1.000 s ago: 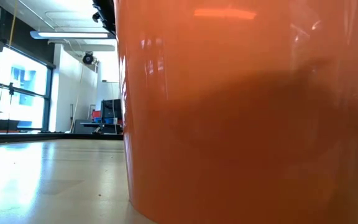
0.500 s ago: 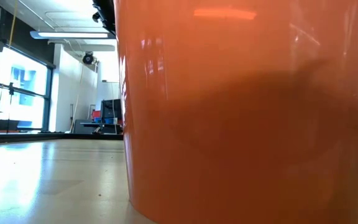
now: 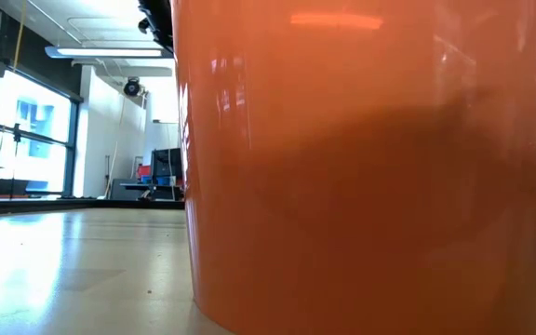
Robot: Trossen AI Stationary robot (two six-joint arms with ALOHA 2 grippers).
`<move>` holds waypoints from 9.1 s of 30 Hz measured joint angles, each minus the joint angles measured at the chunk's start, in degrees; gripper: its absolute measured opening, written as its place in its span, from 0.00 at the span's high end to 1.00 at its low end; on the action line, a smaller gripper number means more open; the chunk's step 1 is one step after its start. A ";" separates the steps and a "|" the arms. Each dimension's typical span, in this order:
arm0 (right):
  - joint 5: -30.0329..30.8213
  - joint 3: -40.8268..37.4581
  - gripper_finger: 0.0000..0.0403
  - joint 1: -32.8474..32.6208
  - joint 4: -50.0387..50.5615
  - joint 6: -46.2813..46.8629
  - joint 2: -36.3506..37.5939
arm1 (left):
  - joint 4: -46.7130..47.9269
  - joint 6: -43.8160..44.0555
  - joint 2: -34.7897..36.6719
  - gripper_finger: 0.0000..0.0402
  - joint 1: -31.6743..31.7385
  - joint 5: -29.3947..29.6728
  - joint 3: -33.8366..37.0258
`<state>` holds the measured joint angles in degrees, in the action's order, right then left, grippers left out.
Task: Organize candy in baskets
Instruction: Put the brown chocolate bar into the purple bucket, then return to Home Position
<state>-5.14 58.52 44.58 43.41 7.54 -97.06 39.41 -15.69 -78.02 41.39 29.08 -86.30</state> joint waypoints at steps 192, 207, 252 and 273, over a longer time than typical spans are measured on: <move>-2.28 5.49 1.00 -59.81 21.95 69.69 22.84 | 11.78 13.53 0.02 0.84 9.97 -8.04 0.00; -1.90 5.49 1.00 -92.39 18.44 108.92 22.80 | 13.58 21.05 0.02 0.84 8.90 -14.63 0.00; 32.48 21.34 0.62 -88.70 26.74 70.46 22.78 | 50.48 25.94 22.06 0.84 2.43 -29.37 0.06; 35.95 21.34 0.62 -87.96 26.95 59.33 22.87 | 38.60 54.91 32.58 0.84 -2.89 -24.97 0.15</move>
<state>30.80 79.85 -43.38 70.36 66.87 -74.19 78.01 39.23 -45.44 38.50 4.11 -86.15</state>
